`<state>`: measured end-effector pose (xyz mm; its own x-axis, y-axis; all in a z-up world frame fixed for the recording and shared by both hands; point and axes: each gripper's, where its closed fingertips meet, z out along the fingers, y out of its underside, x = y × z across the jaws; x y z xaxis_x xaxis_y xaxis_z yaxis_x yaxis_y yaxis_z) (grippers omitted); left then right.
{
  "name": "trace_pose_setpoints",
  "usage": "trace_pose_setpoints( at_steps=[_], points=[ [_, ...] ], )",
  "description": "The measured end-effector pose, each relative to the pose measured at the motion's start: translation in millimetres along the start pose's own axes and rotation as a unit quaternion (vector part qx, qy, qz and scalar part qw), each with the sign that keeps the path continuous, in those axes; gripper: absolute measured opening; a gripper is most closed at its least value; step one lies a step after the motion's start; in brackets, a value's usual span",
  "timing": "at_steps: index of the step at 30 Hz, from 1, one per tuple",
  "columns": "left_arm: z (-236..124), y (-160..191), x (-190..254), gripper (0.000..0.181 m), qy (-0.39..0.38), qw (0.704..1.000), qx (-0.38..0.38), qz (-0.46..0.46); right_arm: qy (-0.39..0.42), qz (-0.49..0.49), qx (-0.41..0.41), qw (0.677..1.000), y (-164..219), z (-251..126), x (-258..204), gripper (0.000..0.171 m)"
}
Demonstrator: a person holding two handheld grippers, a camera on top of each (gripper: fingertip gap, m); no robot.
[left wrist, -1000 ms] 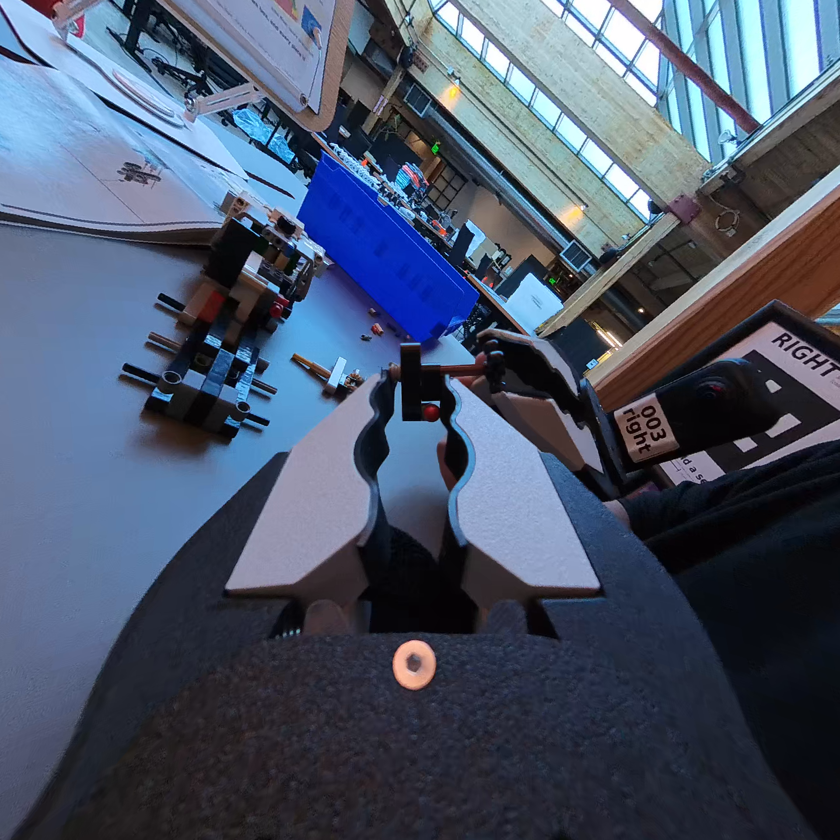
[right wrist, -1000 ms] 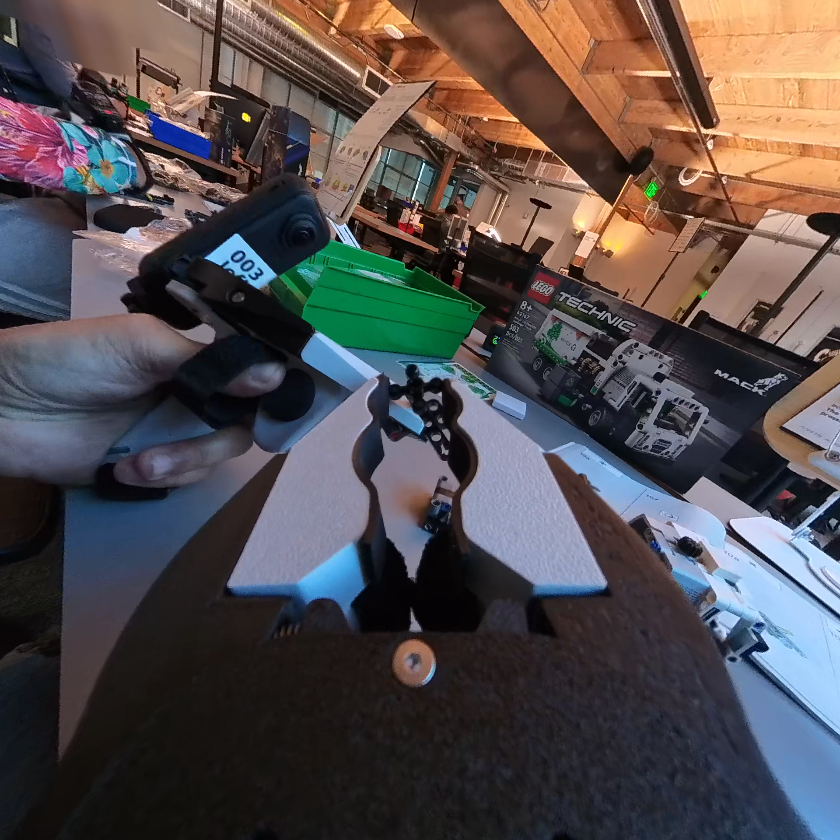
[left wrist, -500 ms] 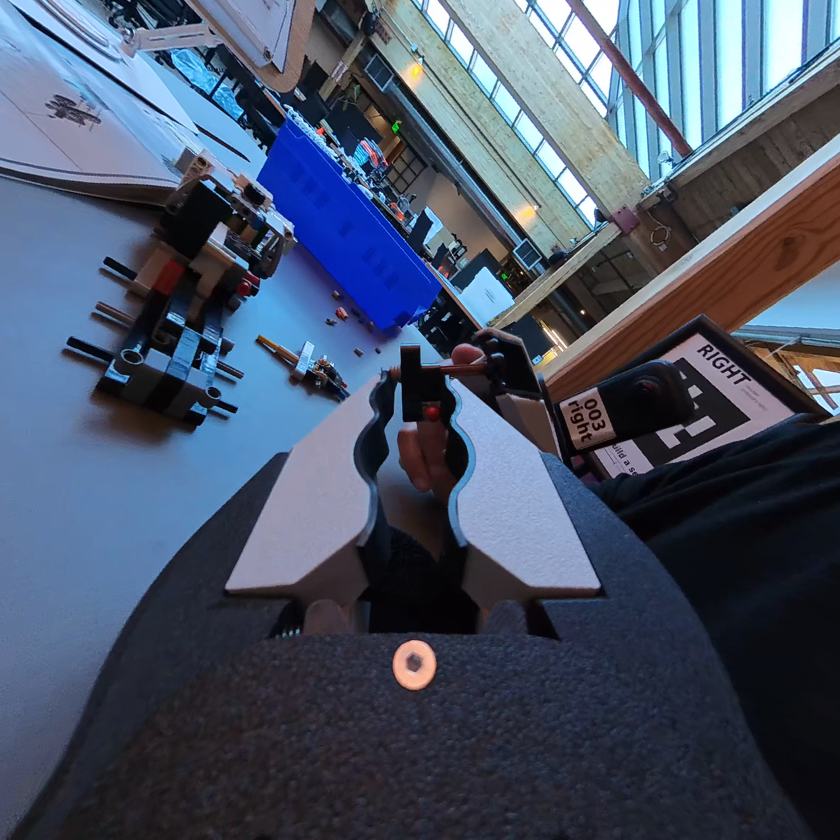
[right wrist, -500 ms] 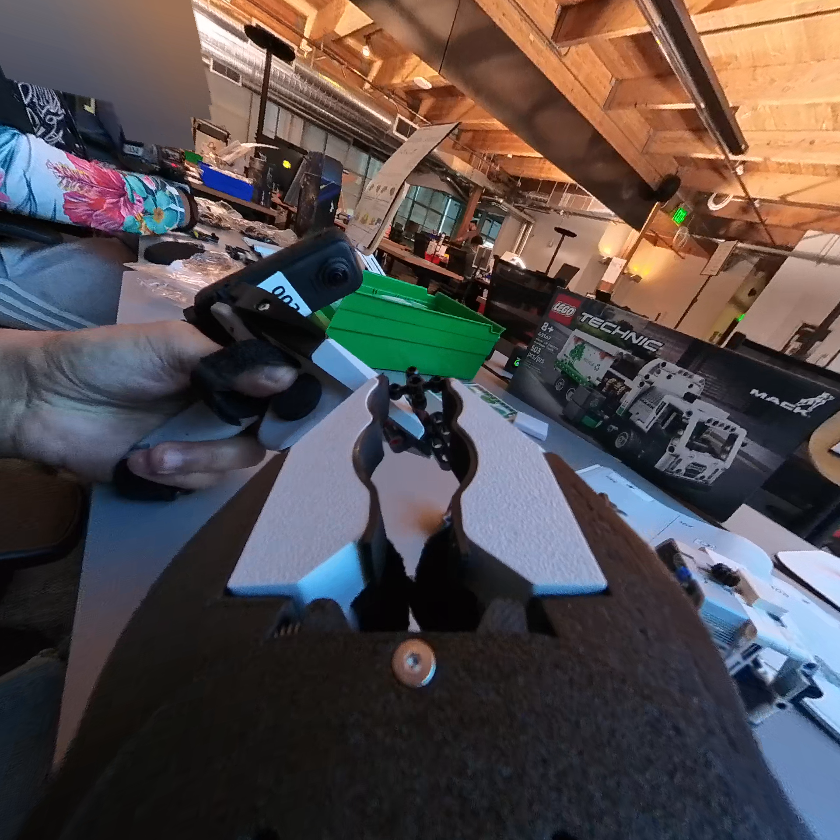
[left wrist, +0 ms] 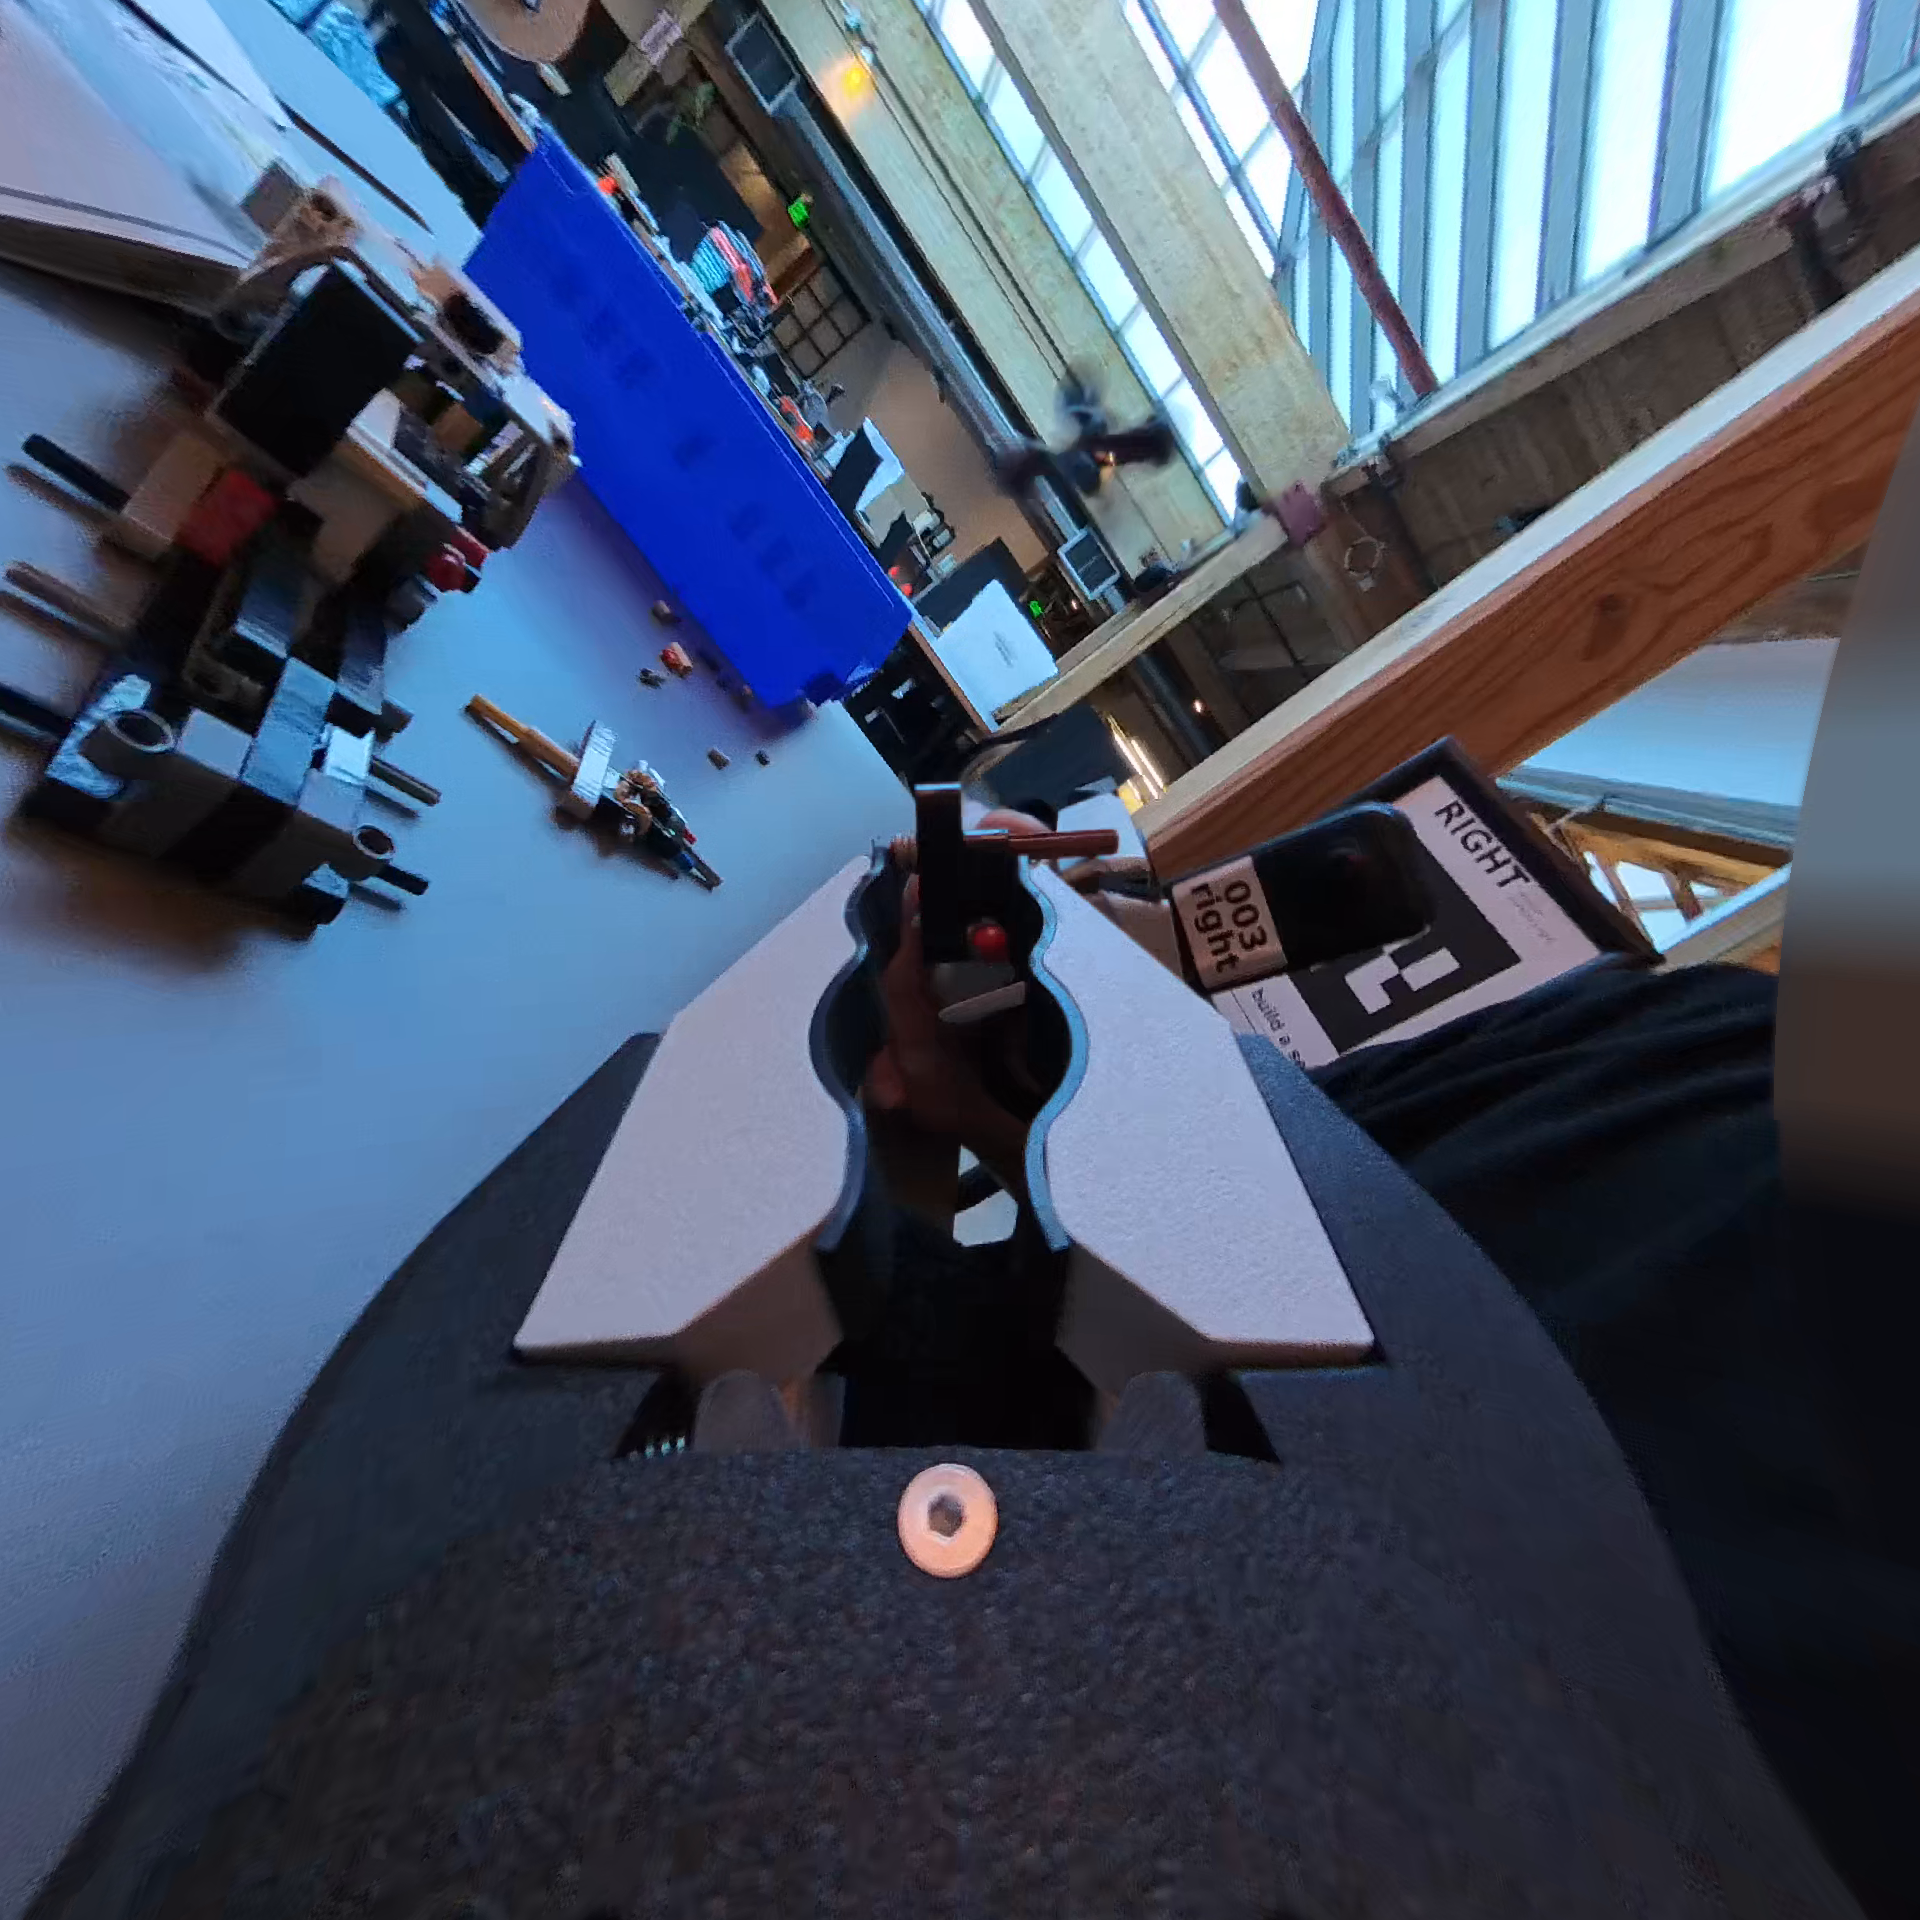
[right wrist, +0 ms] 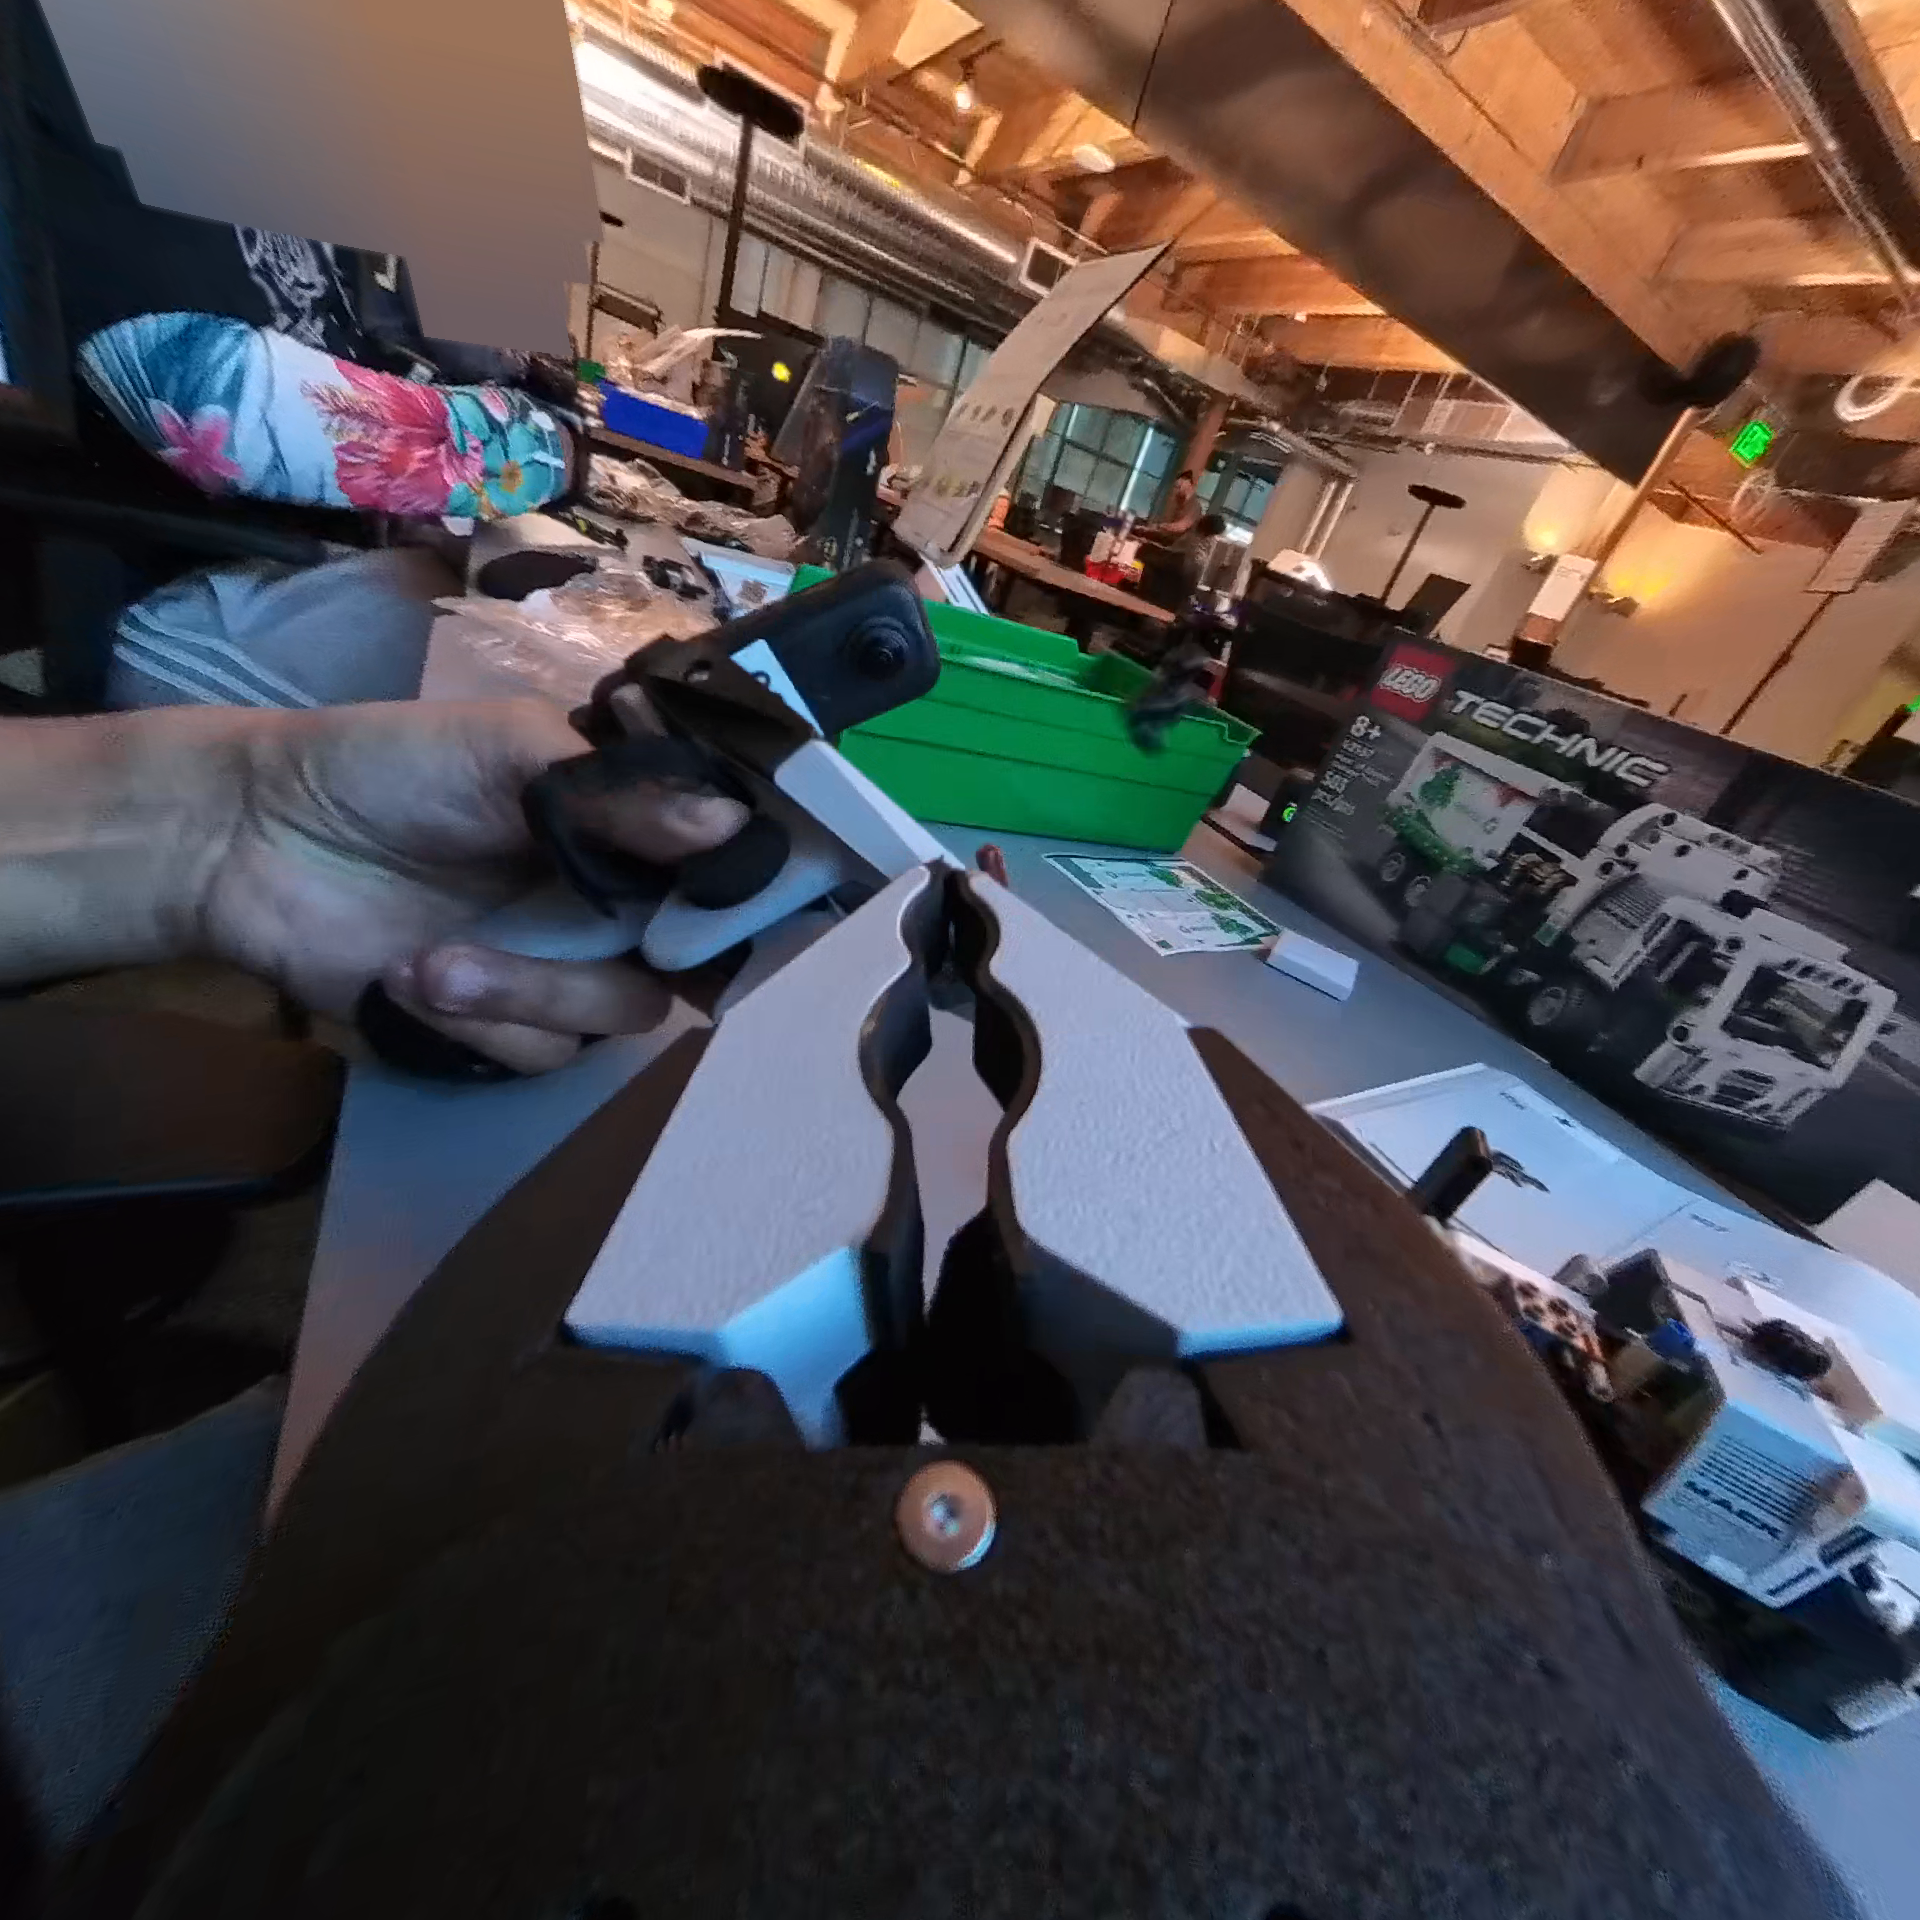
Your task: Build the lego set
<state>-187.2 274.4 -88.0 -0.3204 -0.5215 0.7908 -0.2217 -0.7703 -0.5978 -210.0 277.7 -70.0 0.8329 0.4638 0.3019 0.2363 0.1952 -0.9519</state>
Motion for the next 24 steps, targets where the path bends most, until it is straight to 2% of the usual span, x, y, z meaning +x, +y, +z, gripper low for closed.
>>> trace_pose_setpoints(
  at_steps=[4,11,16,19,24],
  points=[
    [-3,-4,-12,0.018,-0.040,0.999,0.013,0.000,0.015,0.037,-0.015,0.999,3,-5,11,0.000],
    [-20,5,-30,0.018,-0.161,0.982,-0.022,0.101,0.017,0.095,-0.093,0.991,28,-28,34,0.004],
    [-44,-18,-32,0.019,-0.195,0.970,0.030,0.141,-0.005,0.157,-0.156,0.975,46,-27,45,0.012],
    [-64,-40,-30,0.018,-0.233,0.948,0.079,0.204,-0.025,0.174,-0.191,0.966,48,-25,54,0.017],
    [-94,-59,-36,0.018,-0.318,0.896,0.093,0.296,-0.046,0.140,-0.269,0.952,49,-9,88,0.037]
  ],
)
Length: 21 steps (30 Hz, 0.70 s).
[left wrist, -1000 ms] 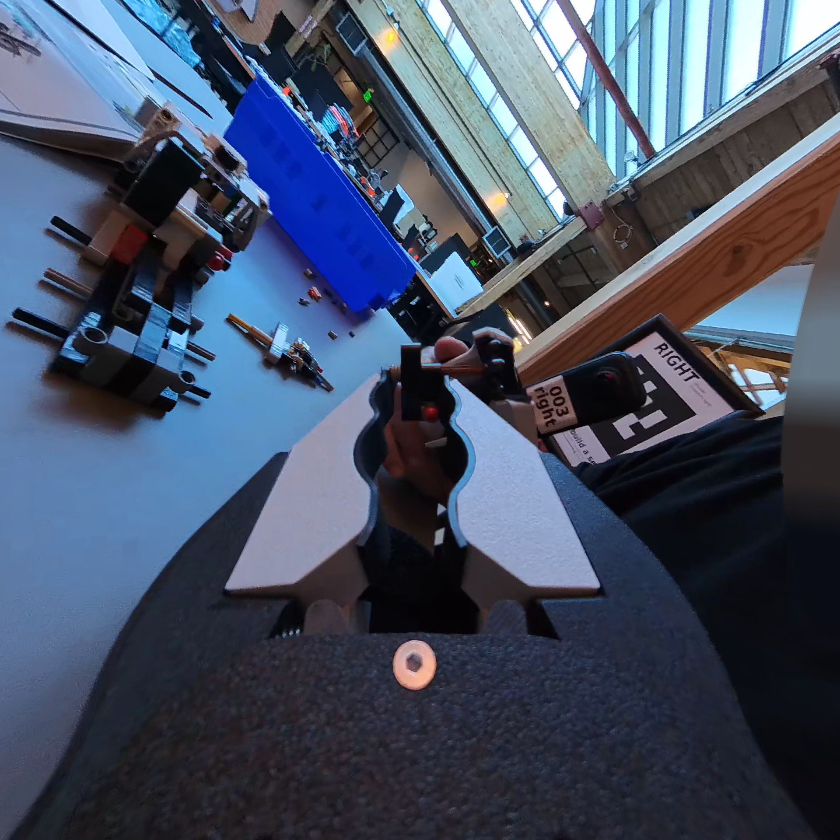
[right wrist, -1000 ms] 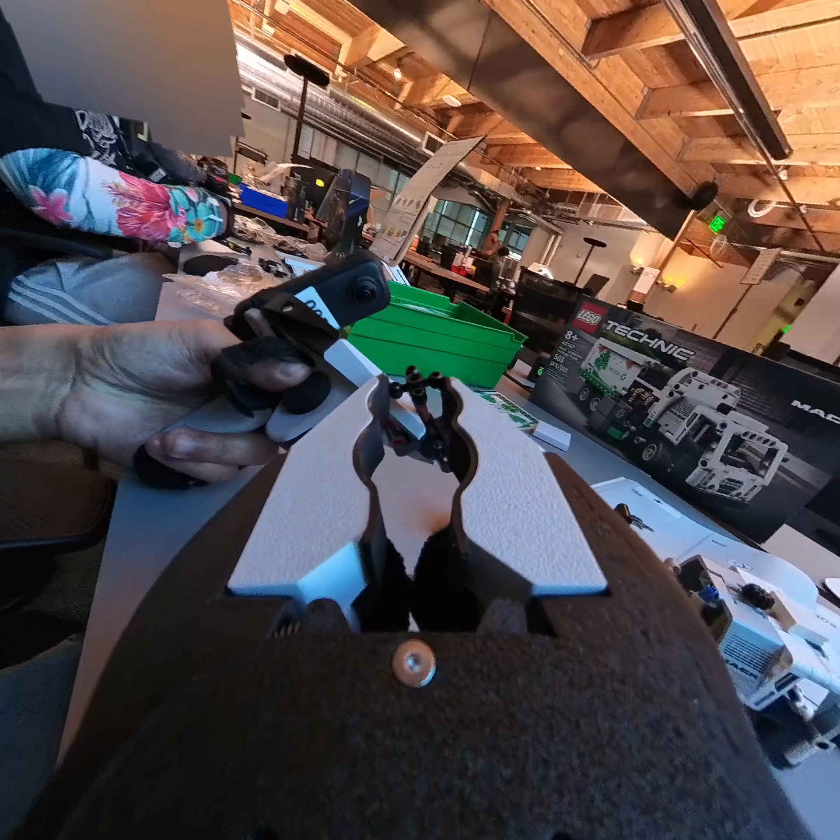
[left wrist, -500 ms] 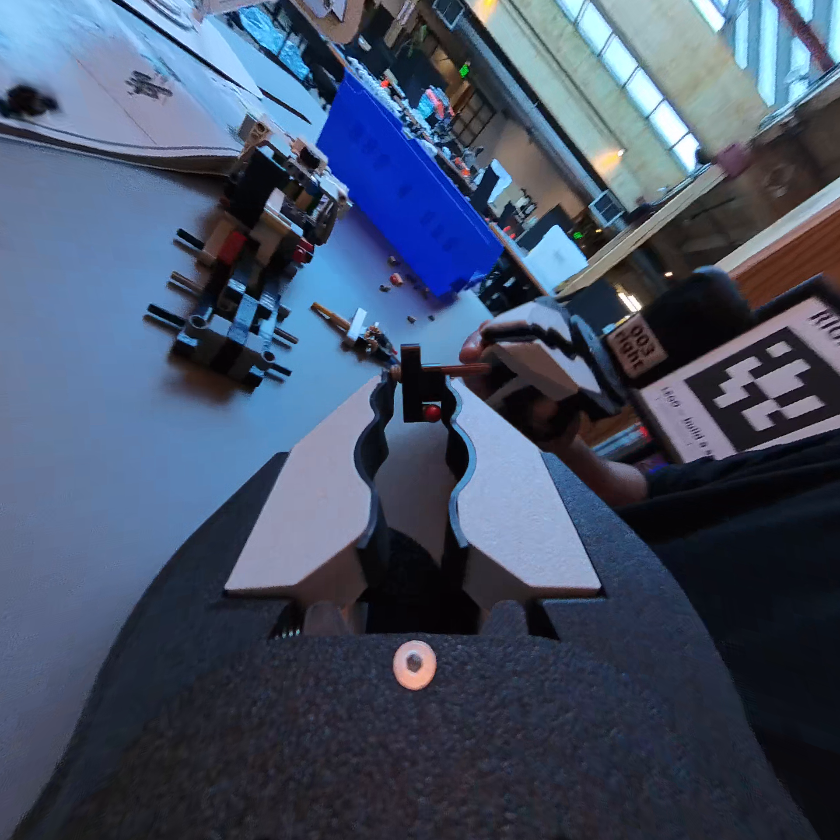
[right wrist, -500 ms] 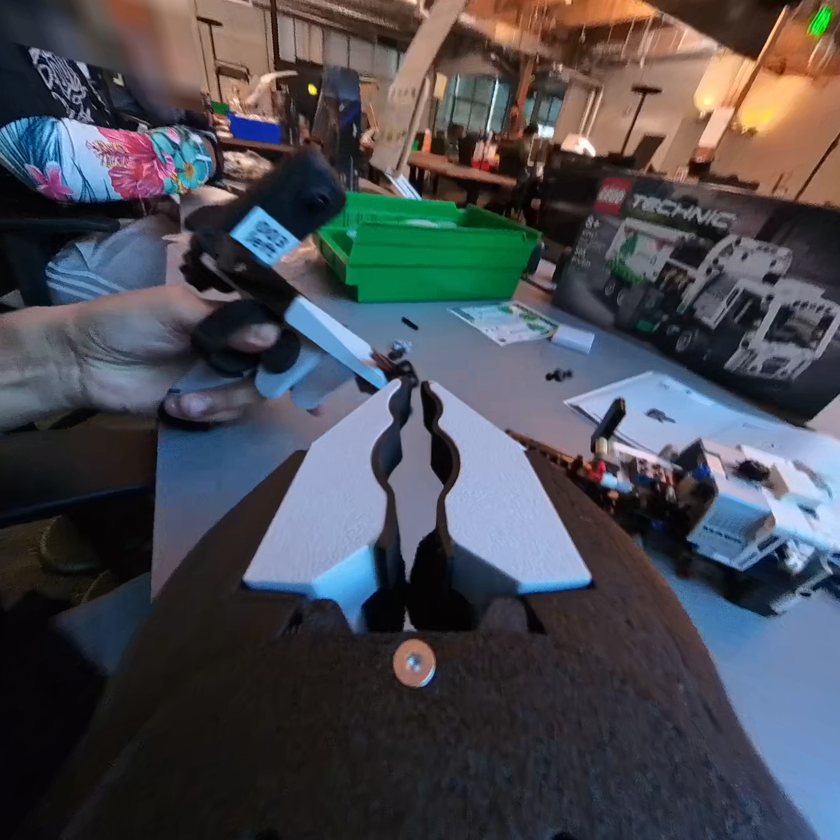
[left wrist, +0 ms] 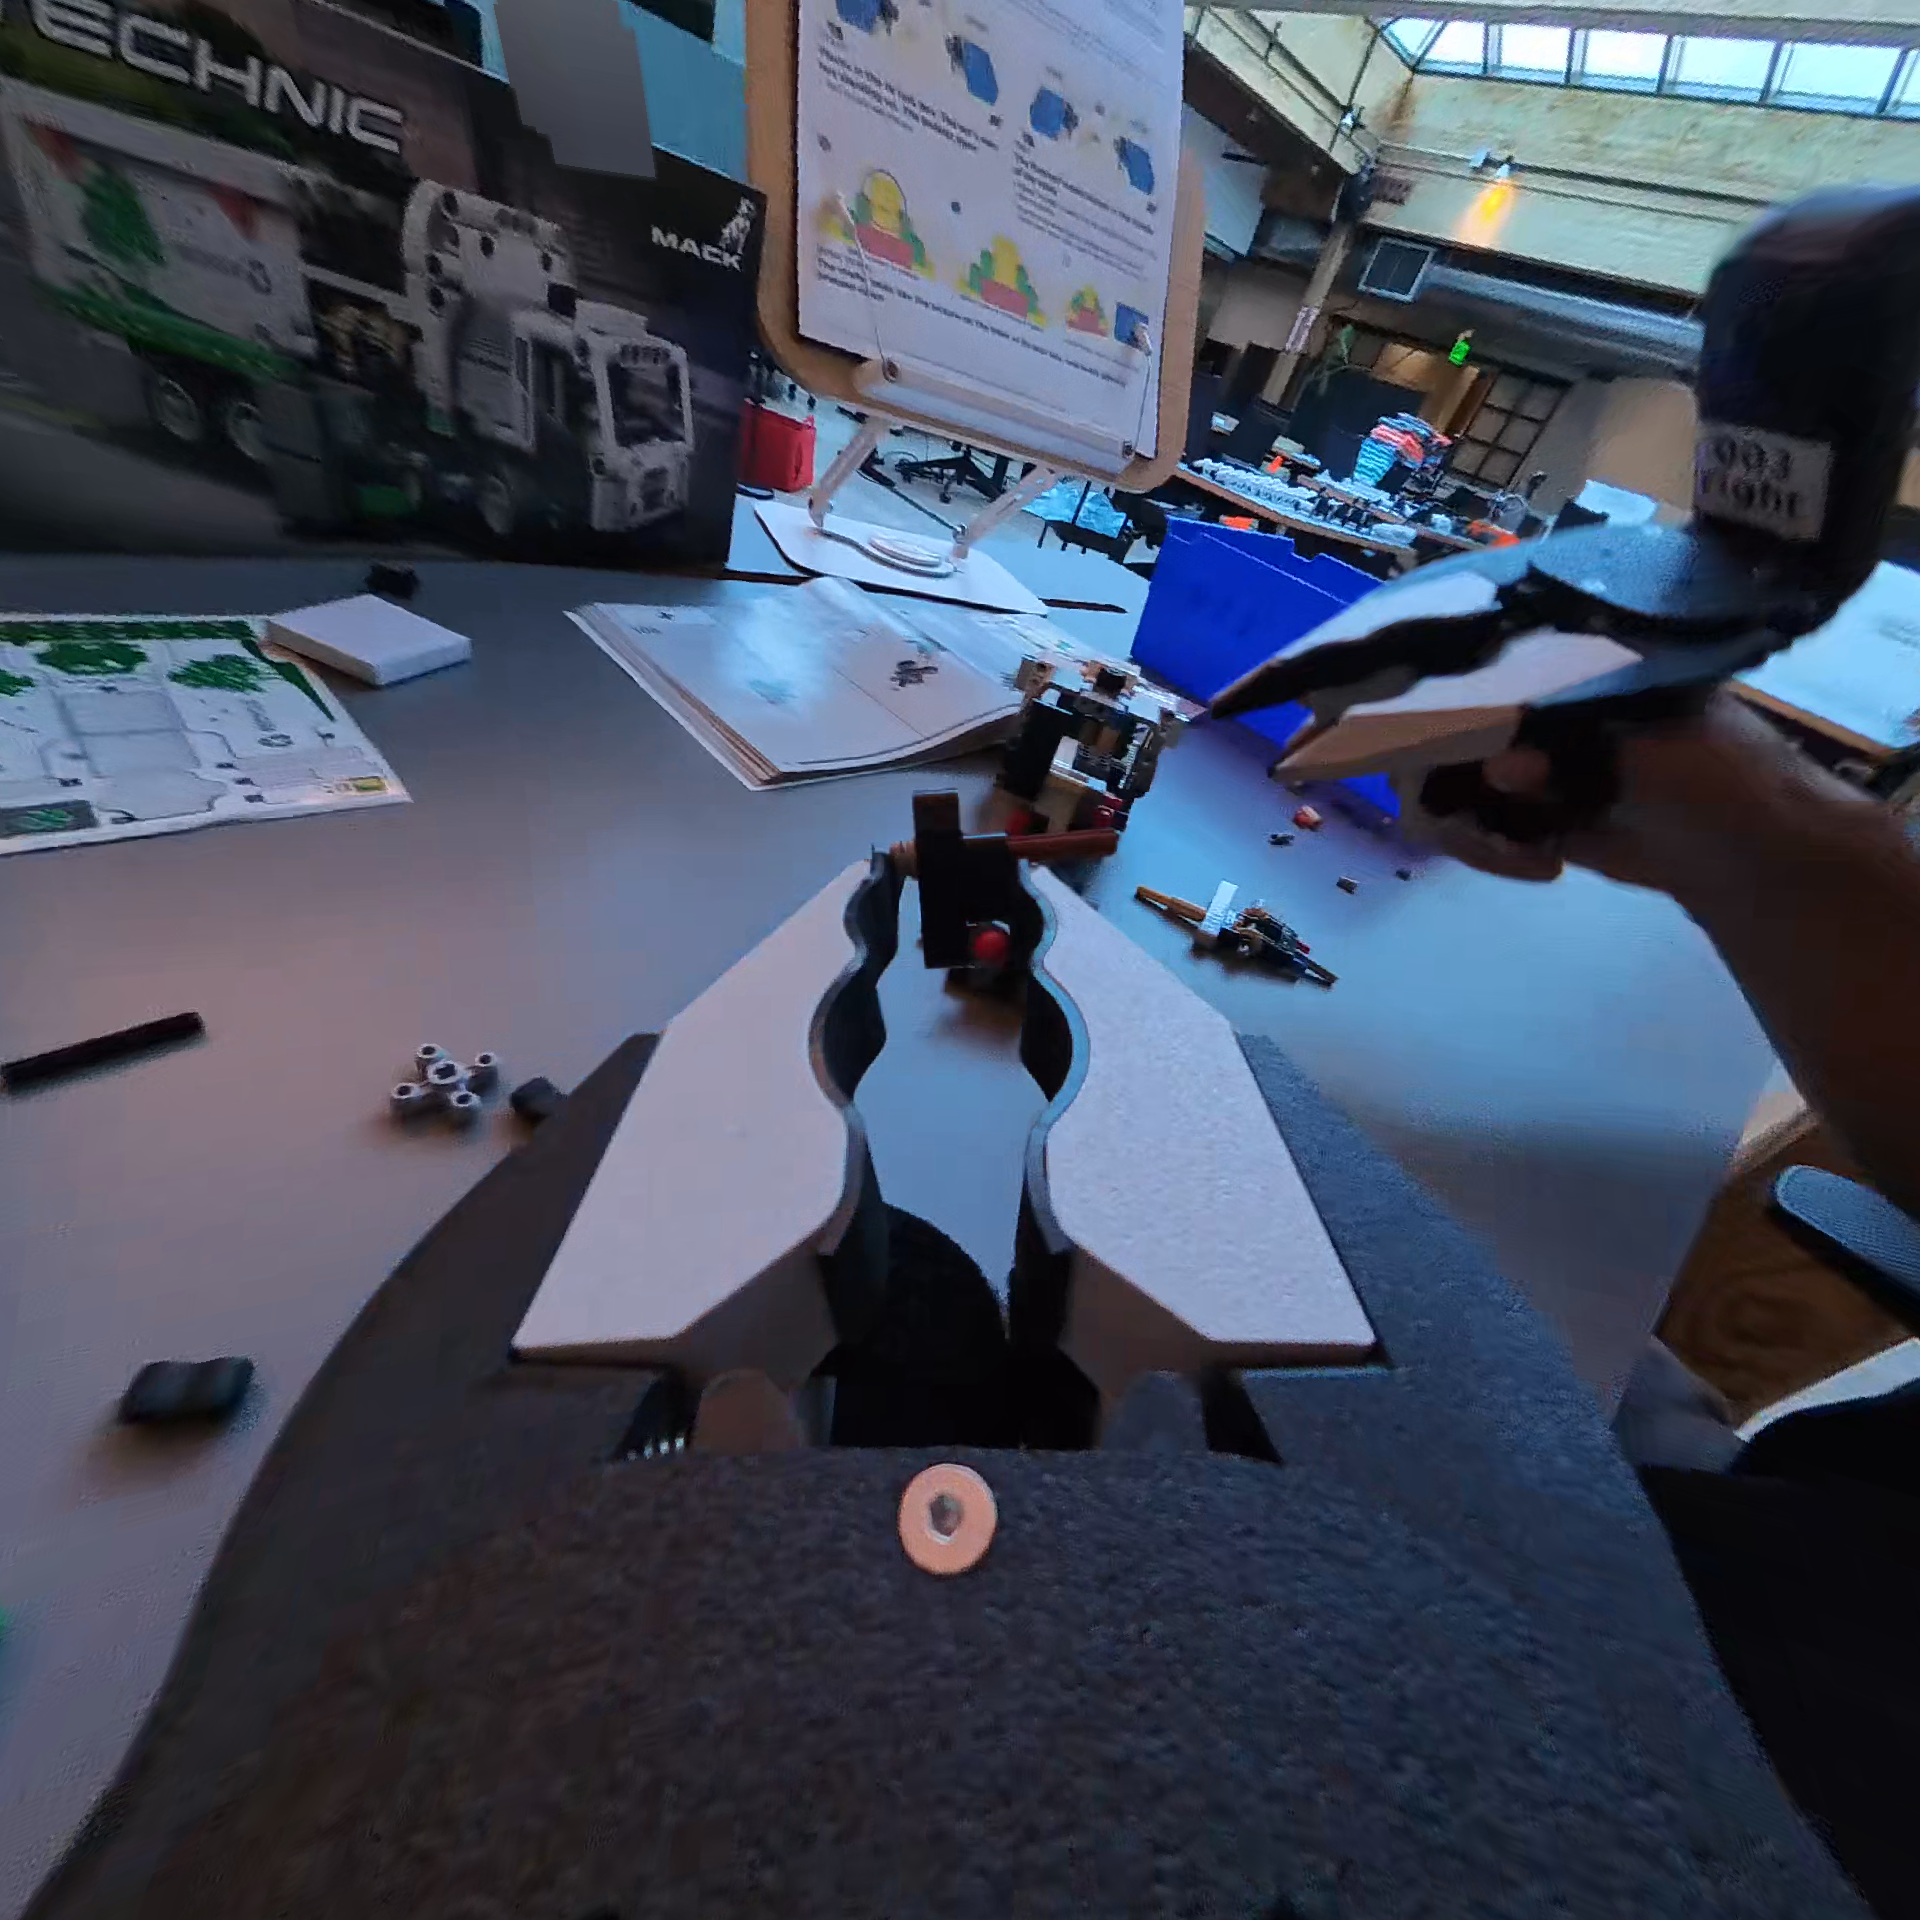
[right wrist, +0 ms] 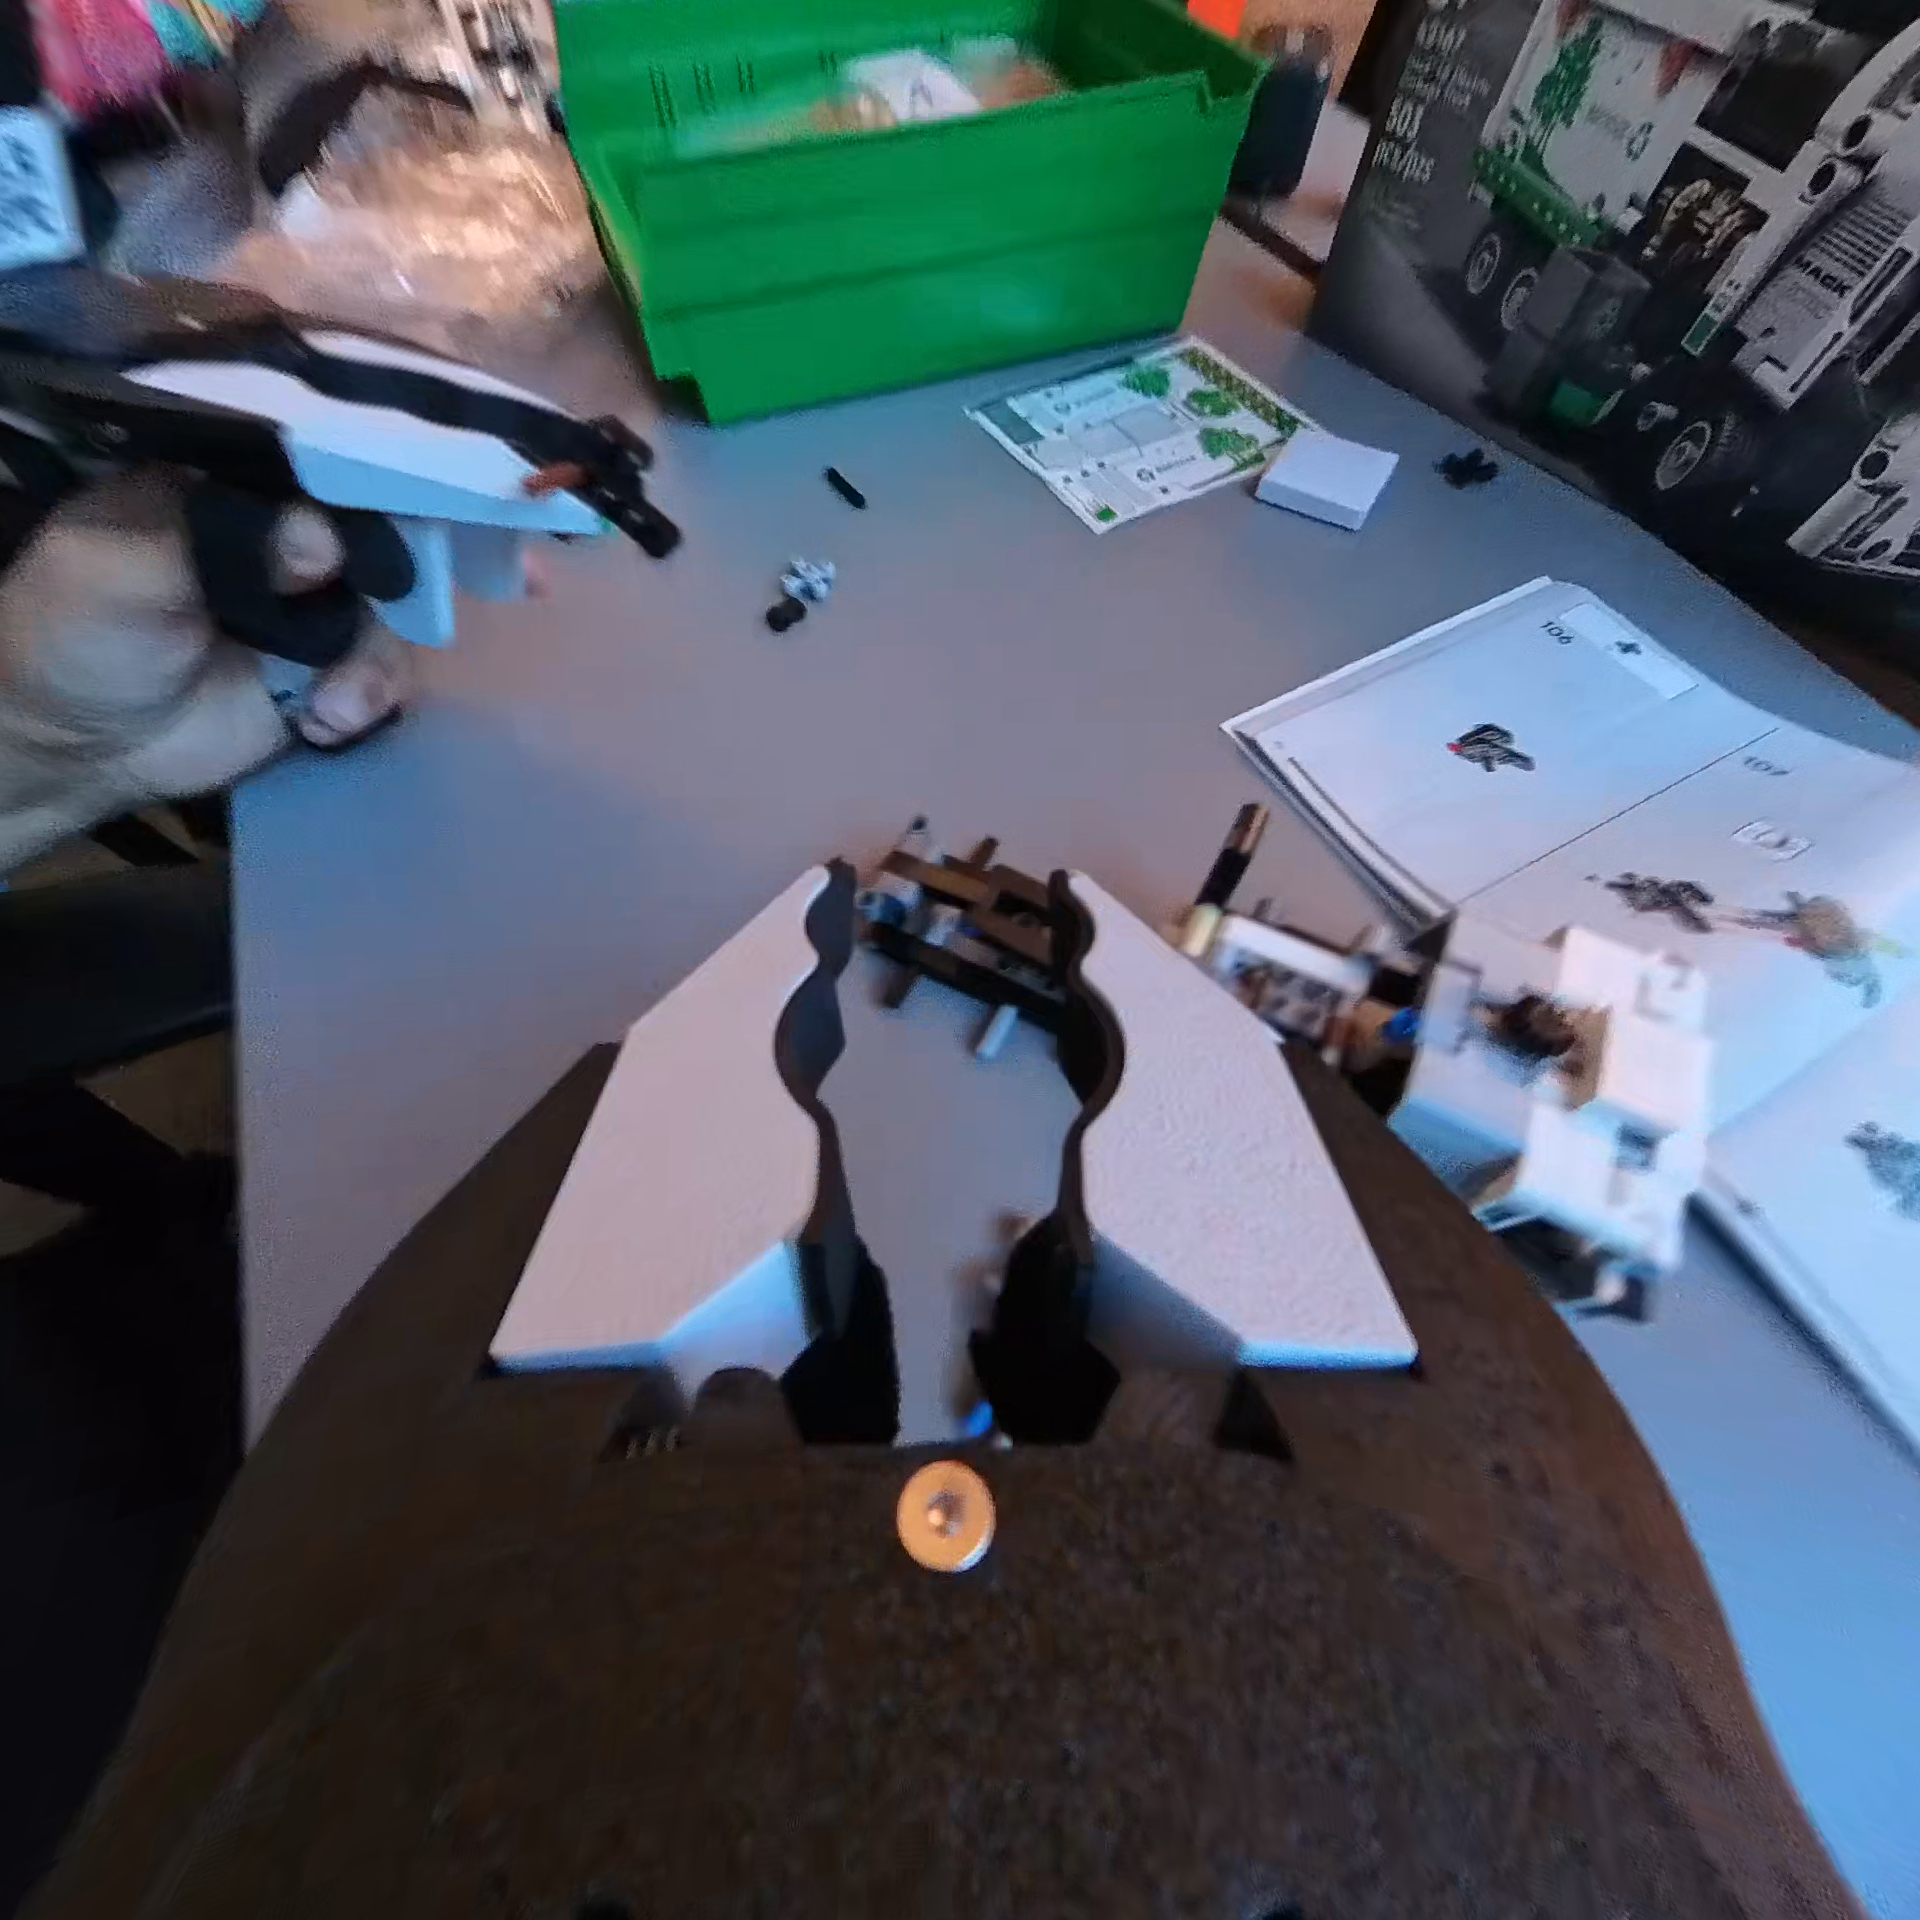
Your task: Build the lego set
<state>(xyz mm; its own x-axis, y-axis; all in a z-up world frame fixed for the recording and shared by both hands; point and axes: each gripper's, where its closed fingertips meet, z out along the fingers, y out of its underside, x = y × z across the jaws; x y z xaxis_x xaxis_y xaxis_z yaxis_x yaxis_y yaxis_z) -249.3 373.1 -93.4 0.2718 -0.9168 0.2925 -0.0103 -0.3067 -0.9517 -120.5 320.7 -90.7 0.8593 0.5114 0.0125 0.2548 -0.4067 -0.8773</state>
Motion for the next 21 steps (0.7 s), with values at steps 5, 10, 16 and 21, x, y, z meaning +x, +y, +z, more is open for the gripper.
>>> trace_pose_setpoints(
  at_steps=[5,10,16,21],
  points=[
    [-8,-10,-12,0.018,-0.018,0.999,0.029,0.007,0.032,-0.106,-0.084,0.990,-42,40,65,0.034],
    [-14,-15,-22,0.018,-0.039,0.998,0.041,0.036,0.010,-0.183,-0.146,0.972,-84,147,146,0.037],
    [-21,-17,-28,0.018,-0.019,0.999,0.045,0.015,-0.061,-0.082,-0.163,0.981,-75,263,216,0.039],
    [-15,-10,-20,0.018,-0.007,0.999,0.020,0.035,-0.054,-0.091,-0.152,0.983,-70,300,242,0.028]
  ],
)
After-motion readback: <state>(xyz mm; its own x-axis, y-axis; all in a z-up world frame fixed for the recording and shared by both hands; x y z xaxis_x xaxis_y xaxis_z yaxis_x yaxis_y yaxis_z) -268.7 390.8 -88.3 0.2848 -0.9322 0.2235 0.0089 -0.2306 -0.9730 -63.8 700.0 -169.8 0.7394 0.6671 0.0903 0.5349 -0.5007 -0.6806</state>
